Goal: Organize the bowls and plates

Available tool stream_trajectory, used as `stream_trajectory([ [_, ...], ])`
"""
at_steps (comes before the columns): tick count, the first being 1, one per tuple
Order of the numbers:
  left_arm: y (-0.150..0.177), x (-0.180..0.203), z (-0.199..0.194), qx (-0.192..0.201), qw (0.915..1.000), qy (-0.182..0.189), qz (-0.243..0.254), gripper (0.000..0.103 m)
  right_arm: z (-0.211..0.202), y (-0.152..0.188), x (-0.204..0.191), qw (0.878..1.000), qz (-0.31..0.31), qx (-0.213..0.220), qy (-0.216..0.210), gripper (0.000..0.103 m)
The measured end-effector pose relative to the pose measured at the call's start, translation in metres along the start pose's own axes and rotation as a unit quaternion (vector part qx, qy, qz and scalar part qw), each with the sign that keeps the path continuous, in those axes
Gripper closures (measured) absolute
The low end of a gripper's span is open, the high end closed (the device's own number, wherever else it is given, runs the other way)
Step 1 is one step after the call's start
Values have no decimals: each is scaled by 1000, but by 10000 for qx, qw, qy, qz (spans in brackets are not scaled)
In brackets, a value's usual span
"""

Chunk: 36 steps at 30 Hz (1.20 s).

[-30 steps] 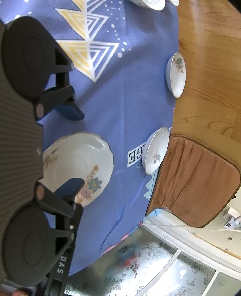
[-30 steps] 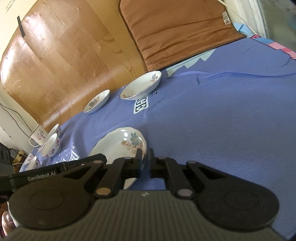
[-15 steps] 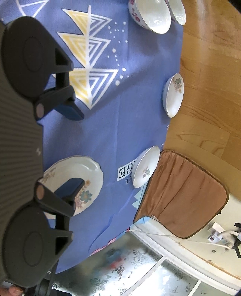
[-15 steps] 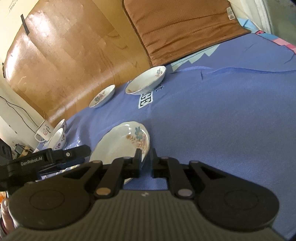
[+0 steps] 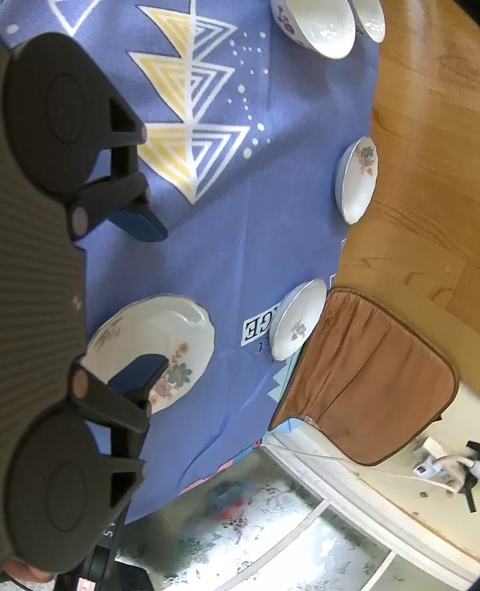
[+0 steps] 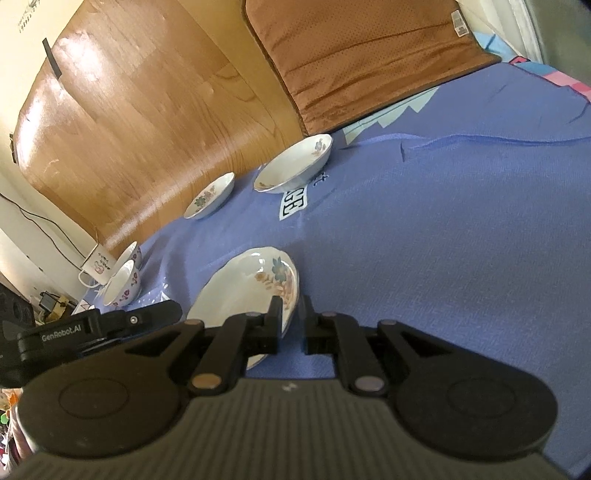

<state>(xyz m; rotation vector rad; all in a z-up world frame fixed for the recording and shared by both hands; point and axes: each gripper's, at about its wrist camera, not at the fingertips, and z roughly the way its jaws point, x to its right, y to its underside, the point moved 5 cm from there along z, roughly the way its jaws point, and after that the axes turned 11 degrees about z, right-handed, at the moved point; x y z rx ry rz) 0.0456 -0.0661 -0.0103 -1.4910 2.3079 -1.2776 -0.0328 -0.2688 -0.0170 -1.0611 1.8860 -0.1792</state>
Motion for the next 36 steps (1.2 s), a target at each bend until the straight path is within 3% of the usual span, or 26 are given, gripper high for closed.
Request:
stream_trajectory([
  [2,1,2,6,-71,9999,-71,47,37,3,-1,1,10000,-2,-40,5,90],
  [6,1,6,16,-145,9998,-139,61,52,11,-1,-3,9998,-136,-115,17,90],
  [7,1,10,19,-184,9997,-109,99,61,15,0,-4,9997,-213,-147,45,90],
  [10,2,21,26,-227,9993,-102,285,68,24,2,-3,9994,-272,-191,69,91],
  [13,2,28,29,-216,9989,-205,371,68,21,1,-3,9992,-347,-97,146,91],
  [19,-7,48,38,-283,9988,299,252,75,-5,-13,13,9985,-237,401,282,93],
  [29,-26,133,87,-461,9913,730,993,75,-59,-42,60,9885,-67,1292,787,92],
  [36,-29,175,119,-581,9848,888,1373,75,-77,-56,97,9810,281,1612,1041,92],
])
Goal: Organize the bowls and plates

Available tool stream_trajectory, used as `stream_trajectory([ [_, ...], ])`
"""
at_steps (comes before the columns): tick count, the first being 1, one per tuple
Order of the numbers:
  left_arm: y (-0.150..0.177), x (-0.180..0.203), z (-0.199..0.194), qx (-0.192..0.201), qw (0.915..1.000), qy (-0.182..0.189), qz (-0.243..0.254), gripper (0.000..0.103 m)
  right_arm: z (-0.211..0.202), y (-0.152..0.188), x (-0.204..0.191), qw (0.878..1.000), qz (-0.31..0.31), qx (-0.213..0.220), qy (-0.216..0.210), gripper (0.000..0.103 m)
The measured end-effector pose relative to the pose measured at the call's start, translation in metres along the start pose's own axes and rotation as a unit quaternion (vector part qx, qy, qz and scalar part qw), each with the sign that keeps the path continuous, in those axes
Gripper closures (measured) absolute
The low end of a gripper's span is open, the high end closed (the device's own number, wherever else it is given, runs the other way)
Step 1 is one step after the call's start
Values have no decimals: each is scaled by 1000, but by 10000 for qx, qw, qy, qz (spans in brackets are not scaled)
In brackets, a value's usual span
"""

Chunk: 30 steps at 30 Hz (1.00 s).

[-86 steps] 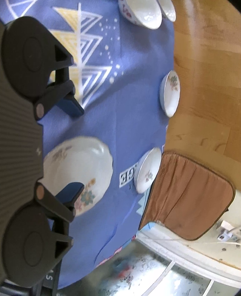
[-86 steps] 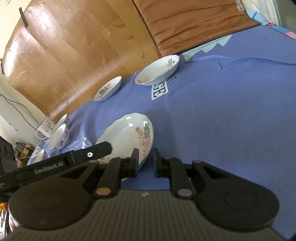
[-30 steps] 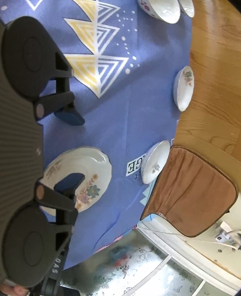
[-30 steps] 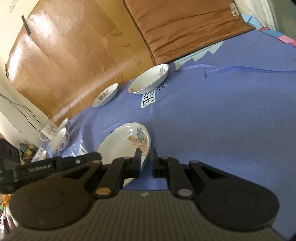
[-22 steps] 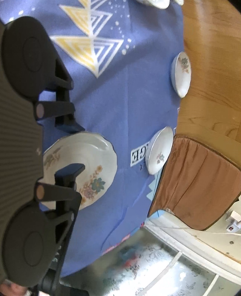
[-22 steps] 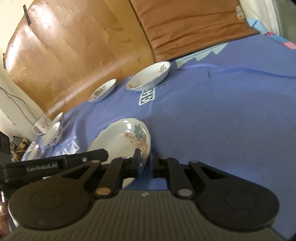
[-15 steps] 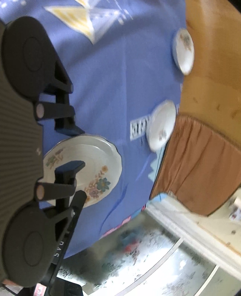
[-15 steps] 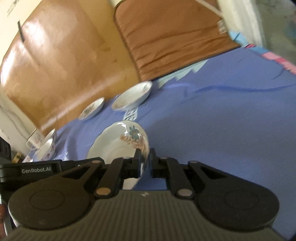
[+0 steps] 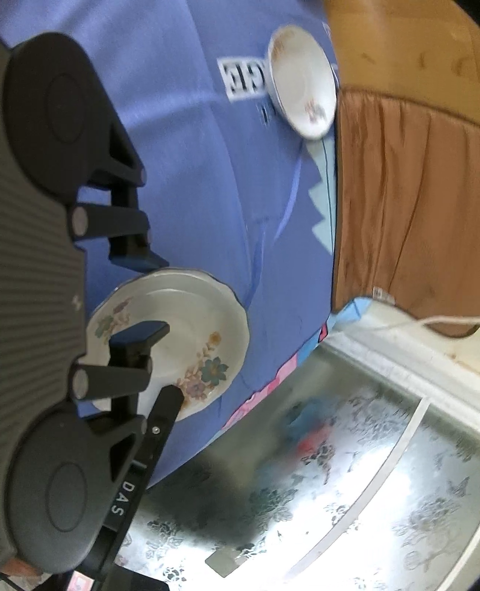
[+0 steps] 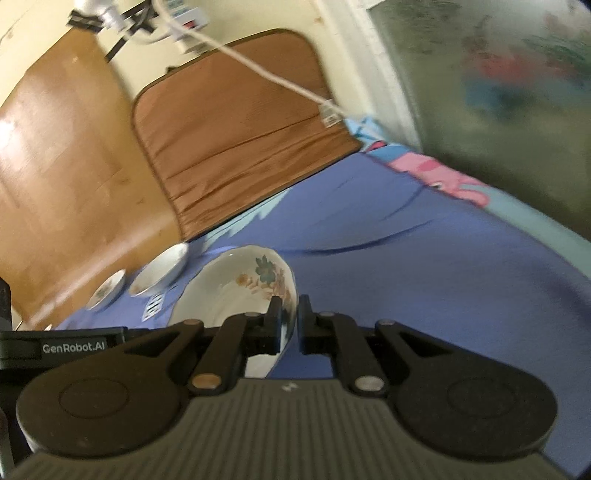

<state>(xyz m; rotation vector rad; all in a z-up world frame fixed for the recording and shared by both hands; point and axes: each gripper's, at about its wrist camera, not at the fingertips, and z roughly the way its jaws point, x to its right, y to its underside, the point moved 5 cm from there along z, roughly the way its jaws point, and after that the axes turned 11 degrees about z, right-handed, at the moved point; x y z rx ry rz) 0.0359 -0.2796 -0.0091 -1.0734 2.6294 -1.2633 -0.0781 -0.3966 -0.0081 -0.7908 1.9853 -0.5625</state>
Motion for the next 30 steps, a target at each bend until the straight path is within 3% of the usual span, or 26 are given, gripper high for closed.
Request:
stream_trajectory([
  [4,4,4,23,-254,9996,-33,73,74,7,0,14,9998,28,9,197,92],
  [7,4,10,25,-139,9993,-165,305,67,13,5,22,9995,6,-42,312,90],
  [10,4,14,21,-125,9991,-158,367,62,13,7,16,9990,-208,-11,389,84],
  [12,3,12,13,-2,9993,-168,336,61,13,7,14,9992,-210,-6,352,74],
  [17,-1,-4,-20,390,9982,-380,270,58,-4,-3,6,9967,-291,629,414,72],
  [20,3,-19,-39,558,9967,-556,193,58,-11,-4,-7,9958,-423,769,254,72],
  [25,22,-46,-70,740,9912,-1081,205,58,-7,7,-35,9961,-668,562,-91,72],
  [30,46,-80,-97,765,9830,-1664,127,58,8,28,-67,9949,-875,7,-500,72],
])
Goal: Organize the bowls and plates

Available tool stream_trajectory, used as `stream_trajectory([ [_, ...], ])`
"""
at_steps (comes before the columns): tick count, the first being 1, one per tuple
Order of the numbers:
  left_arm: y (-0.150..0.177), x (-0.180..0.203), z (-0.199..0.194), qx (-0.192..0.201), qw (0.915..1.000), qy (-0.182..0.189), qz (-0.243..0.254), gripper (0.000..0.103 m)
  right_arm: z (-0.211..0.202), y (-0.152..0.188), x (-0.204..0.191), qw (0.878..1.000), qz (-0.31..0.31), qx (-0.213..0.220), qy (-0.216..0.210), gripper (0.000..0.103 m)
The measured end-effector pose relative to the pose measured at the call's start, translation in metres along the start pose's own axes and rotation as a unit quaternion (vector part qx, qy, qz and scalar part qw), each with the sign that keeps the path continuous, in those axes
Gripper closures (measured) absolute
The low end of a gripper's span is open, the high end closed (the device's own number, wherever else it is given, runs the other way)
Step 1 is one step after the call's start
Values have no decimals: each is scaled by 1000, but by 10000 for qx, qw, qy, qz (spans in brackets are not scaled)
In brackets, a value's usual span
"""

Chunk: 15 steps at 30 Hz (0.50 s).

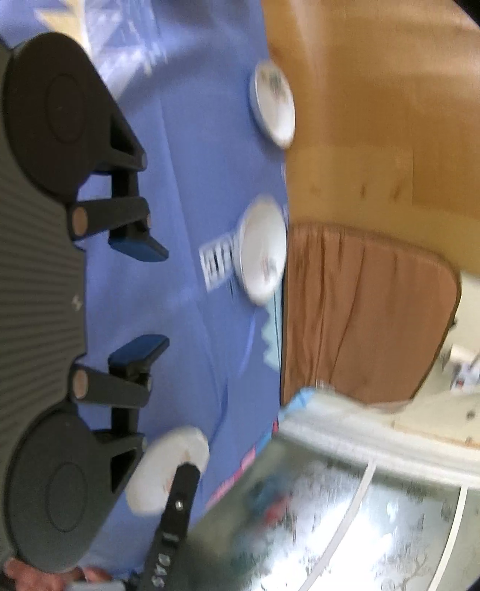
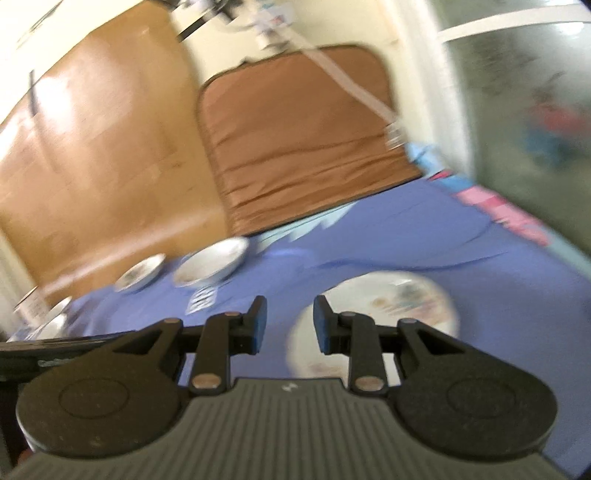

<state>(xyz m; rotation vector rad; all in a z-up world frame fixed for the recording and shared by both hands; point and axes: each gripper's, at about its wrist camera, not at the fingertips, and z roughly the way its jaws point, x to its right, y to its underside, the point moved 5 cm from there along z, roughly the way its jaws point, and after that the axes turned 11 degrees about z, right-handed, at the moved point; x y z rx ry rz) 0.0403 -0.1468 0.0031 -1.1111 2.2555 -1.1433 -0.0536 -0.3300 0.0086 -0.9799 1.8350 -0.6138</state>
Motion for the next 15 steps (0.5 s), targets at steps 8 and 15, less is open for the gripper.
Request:
stream_trajectory([
  [8,36,-73,-17,-103,9950,-909,-401,55,35,32,-53,9952,-394,-781,-446,72],
  [15,55,-103,-22,1,9902,-1215,-690,53,70,33,-79,9900,-329,-1235,-605,72],
])
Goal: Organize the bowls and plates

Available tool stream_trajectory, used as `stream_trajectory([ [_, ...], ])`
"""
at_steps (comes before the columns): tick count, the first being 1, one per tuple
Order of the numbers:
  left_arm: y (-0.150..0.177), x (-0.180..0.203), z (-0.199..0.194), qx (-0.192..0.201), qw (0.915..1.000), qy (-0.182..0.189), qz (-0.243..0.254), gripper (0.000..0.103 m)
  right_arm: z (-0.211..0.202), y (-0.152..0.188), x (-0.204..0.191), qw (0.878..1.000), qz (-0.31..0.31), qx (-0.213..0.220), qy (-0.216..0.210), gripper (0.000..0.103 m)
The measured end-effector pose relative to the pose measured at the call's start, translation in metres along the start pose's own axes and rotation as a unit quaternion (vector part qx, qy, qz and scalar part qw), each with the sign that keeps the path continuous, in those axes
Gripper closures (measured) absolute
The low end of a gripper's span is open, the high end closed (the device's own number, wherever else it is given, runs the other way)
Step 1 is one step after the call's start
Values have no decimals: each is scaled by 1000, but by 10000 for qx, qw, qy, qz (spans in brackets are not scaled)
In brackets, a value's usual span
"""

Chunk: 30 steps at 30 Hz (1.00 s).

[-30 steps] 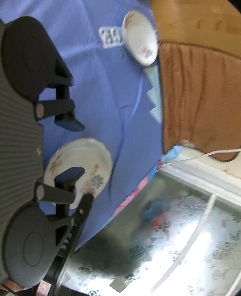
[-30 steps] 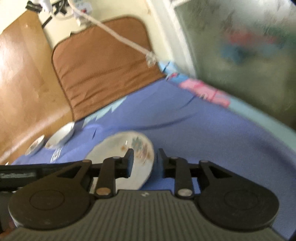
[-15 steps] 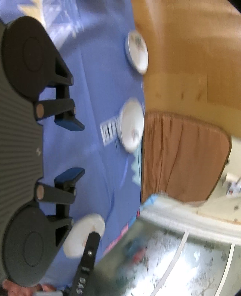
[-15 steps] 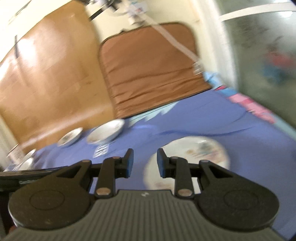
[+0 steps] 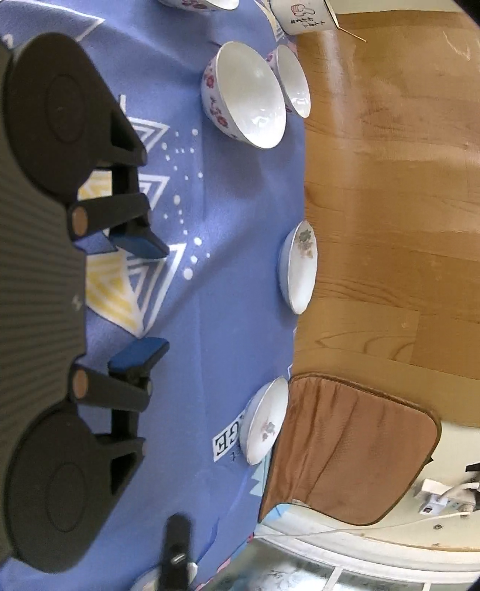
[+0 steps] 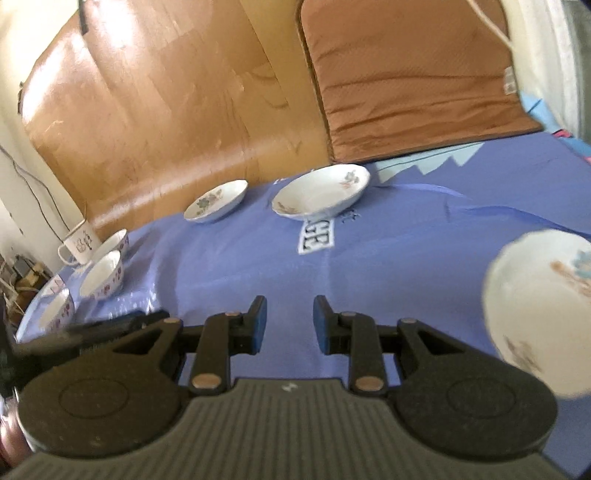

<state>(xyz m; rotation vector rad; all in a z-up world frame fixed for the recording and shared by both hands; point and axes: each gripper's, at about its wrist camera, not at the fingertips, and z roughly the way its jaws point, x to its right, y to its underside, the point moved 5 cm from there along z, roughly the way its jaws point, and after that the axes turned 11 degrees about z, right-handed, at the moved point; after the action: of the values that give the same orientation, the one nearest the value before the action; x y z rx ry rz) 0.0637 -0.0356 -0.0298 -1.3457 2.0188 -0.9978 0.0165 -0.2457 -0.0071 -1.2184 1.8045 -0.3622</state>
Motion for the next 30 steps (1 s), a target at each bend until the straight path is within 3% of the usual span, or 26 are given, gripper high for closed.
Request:
stream_trajectory([
  [3,2,4,-1,12,9999,-42,116,50,17,-29,1,9994,220,157,204,72],
  [8,3,-3,-3,75,9999,84,-89,50,53,-87,11,9935,313,569,939,71],
  [14,4,-8,-4,135,9994,157,-266,50,115,-108,36,9865,646,96,1500,67],
  [17,3,-10,-3,157,9991,194,-337,50,125,-104,39,9858,646,97,1548,67],
  [20,4,-12,-3,179,9987,241,-405,50,127,-102,30,9875,520,16,1486,80],
  [23,3,-16,-3,210,9979,302,-524,50,124,-99,22,9873,364,38,1545,82],
  [30,5,-34,-4,305,9936,393,-1015,46,108,-82,16,9903,819,-407,1044,88],
])
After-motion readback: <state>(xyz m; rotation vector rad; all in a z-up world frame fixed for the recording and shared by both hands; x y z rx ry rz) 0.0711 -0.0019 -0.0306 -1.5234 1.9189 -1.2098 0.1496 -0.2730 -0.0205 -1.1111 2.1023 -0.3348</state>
